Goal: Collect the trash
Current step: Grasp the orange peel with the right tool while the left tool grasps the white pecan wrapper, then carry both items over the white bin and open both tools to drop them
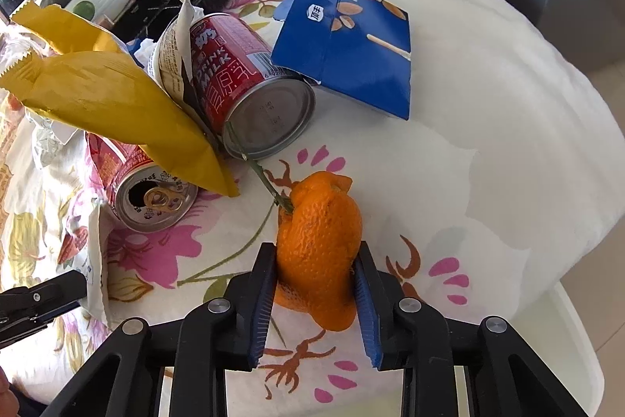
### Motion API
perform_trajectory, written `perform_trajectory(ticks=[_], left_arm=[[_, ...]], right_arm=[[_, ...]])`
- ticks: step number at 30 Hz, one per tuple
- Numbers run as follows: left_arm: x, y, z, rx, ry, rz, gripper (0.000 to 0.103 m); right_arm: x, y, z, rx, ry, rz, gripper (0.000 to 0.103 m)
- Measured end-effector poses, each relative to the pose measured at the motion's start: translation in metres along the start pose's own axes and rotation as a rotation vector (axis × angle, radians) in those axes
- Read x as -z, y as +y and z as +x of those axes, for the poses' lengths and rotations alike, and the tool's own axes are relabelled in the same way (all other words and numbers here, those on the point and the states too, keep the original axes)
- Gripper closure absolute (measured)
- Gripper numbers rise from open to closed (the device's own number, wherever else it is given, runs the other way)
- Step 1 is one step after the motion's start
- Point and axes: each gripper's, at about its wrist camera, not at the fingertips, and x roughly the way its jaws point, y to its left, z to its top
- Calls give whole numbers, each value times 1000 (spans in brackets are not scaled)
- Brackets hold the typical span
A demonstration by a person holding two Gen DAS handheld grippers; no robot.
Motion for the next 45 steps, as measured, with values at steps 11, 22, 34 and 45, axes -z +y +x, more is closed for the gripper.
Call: perform_trajectory(ticks=[11, 22, 34, 45], left_arm=[[0, -25, -19, -25, -68, 149, 99], [37, -76, -16, 33, -11, 335, 99], [138, -131, 65, -45, 193, 639, 99], [156, -142, 109, -90, 261, 722, 97]], right_arm=[[7, -2, -13, -8, -7, 47, 82], [24, -33, -79, -98, -138, 166, 82], [87, -88, -107, -3, -129, 393, 78], [102, -99, -92, 22, -79, 404, 76]])
